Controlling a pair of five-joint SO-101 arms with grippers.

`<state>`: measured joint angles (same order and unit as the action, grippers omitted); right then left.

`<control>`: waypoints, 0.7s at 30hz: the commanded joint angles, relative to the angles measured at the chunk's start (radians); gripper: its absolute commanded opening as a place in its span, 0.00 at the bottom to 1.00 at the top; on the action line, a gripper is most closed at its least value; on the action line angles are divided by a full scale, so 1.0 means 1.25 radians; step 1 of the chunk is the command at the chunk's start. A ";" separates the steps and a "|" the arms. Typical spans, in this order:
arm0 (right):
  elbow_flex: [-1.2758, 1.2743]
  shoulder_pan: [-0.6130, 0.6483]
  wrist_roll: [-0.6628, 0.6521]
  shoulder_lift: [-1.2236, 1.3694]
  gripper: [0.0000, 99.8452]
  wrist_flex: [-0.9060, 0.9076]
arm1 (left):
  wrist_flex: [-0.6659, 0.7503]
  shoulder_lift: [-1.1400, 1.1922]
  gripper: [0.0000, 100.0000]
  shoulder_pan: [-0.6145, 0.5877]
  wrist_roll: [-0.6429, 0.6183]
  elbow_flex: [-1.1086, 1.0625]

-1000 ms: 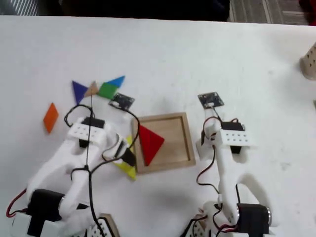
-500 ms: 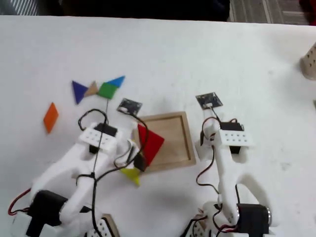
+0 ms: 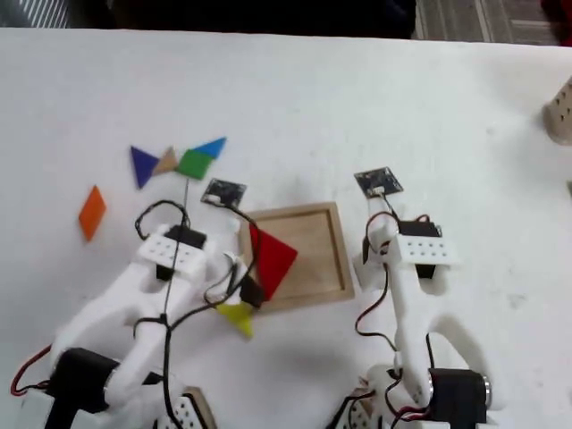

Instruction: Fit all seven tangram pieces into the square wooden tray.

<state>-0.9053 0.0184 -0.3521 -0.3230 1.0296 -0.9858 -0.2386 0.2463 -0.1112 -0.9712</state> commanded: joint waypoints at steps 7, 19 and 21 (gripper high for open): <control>0.004 0.010 -0.007 -0.008 0.02 -0.007 | -0.011 0.008 0.33 -0.116 0.075 -0.027; 0.004 0.009 -0.007 -0.008 0.02 -0.007 | -0.016 0.007 0.33 -0.127 0.131 -0.044; 0.004 0.009 -0.007 -0.009 0.02 -0.007 | -0.017 0.007 0.33 -0.127 0.133 -0.044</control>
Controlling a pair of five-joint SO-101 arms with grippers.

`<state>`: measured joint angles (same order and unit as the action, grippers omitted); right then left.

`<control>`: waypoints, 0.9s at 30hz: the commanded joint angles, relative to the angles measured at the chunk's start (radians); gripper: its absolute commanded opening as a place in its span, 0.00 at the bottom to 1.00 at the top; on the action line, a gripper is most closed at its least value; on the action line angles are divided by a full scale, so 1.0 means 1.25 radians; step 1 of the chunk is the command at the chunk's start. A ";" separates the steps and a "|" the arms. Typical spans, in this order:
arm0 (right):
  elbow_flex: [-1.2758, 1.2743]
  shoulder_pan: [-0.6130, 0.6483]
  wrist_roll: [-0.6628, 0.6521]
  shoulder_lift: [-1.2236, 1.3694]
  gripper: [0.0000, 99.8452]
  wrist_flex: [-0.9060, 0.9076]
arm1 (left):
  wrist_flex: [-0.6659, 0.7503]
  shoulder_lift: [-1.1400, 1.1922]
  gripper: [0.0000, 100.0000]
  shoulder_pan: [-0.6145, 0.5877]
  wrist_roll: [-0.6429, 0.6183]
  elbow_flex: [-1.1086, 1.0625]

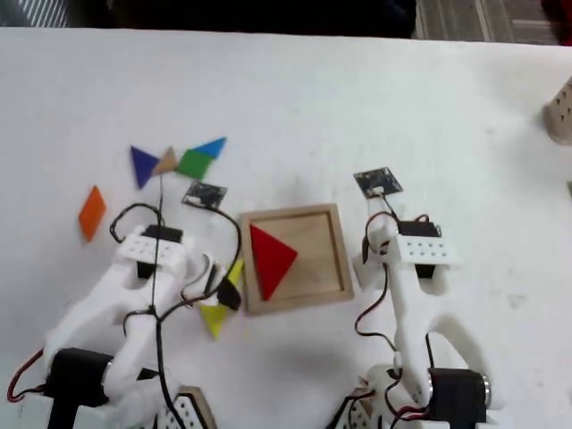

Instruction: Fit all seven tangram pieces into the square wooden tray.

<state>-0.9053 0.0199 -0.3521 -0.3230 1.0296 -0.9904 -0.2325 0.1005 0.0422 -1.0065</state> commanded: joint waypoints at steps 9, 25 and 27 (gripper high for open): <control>0.005 0.007 -0.007 -0.009 0.02 -0.006 | 0.011 0.002 0.33 0.067 0.004 0.006; 0.005 0.007 -0.007 -0.009 0.02 -0.006 | 0.058 0.002 0.33 0.067 0.010 0.026; 0.005 0.007 -0.007 -0.009 0.02 -0.006 | 0.064 0.002 0.33 0.068 0.010 0.029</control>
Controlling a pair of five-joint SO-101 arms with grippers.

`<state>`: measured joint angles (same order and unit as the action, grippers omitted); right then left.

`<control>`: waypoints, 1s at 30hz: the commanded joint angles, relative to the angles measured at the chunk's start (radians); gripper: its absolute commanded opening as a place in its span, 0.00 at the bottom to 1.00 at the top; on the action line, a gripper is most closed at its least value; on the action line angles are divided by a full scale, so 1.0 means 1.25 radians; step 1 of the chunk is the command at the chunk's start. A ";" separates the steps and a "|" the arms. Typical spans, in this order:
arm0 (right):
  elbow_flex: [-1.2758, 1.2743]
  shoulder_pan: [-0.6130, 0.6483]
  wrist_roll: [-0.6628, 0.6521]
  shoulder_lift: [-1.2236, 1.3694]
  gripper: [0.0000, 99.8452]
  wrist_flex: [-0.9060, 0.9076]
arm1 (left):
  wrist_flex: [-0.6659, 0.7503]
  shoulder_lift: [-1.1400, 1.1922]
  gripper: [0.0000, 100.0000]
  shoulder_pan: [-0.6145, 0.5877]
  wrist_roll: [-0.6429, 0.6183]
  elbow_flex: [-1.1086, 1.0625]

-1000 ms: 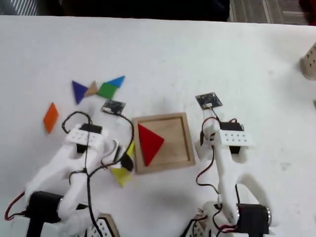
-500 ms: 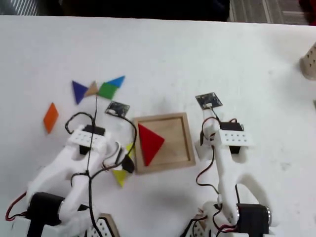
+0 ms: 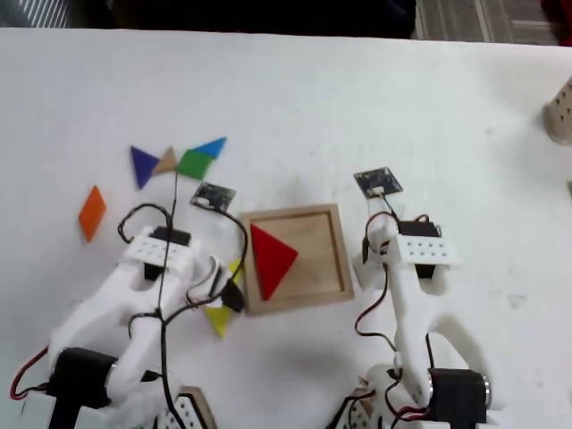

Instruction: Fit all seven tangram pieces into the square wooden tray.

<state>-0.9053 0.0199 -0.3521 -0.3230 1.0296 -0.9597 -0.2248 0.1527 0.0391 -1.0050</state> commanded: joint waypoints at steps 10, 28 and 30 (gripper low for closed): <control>0.005 0.007 -0.007 -0.009 0.02 -0.006 | 0.065 -0.002 0.33 0.029 0.012 0.036; 0.005 0.007 -0.007 -0.009 0.02 -0.006 | 0.090 -0.002 0.14 0.095 0.059 0.034; 0.005 0.007 -0.007 -0.009 0.02 -0.006 | 0.090 -0.002 0.14 0.095 0.059 0.034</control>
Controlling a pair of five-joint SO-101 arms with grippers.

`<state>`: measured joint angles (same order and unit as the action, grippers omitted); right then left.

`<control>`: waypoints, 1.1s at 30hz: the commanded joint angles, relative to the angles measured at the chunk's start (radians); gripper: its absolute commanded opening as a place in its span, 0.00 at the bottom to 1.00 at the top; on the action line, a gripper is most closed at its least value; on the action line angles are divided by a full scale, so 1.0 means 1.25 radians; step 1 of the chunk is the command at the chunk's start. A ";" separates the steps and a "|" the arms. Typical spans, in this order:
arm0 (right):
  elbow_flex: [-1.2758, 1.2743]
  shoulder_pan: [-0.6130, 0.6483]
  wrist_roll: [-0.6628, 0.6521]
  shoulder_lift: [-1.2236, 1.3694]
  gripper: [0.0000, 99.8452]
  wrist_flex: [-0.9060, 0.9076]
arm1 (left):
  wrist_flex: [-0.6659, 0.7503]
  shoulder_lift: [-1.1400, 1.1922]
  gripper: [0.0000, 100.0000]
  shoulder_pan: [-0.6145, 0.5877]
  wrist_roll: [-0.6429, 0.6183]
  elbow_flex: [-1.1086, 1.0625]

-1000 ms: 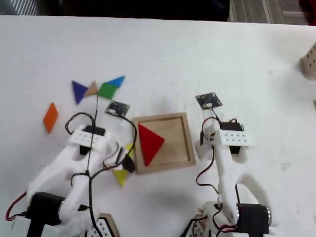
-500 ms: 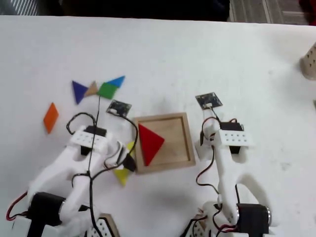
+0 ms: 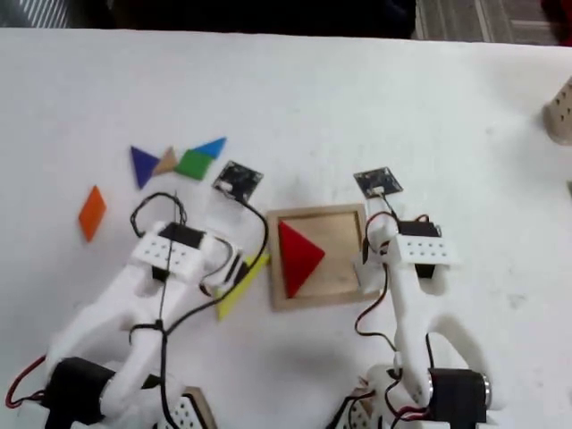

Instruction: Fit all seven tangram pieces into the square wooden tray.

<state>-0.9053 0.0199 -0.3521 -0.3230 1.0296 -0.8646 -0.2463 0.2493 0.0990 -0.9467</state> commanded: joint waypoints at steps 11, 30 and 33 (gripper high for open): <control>0.005 0.007 -0.007 -0.009 0.02 -0.008 | 0.012 0.013 0.14 0.019 0.011 -0.010; 0.006 0.007 -0.007 -0.009 0.02 -0.010 | -0.147 0.012 0.14 0.177 -0.049 0.058; 0.006 0.007 -0.007 -0.009 0.02 -0.010 | -0.147 0.012 0.14 0.195 -0.049 0.058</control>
<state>-0.9053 0.0199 -0.3521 -0.3230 1.0296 -1.0211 -0.2447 0.4181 0.0499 -0.8700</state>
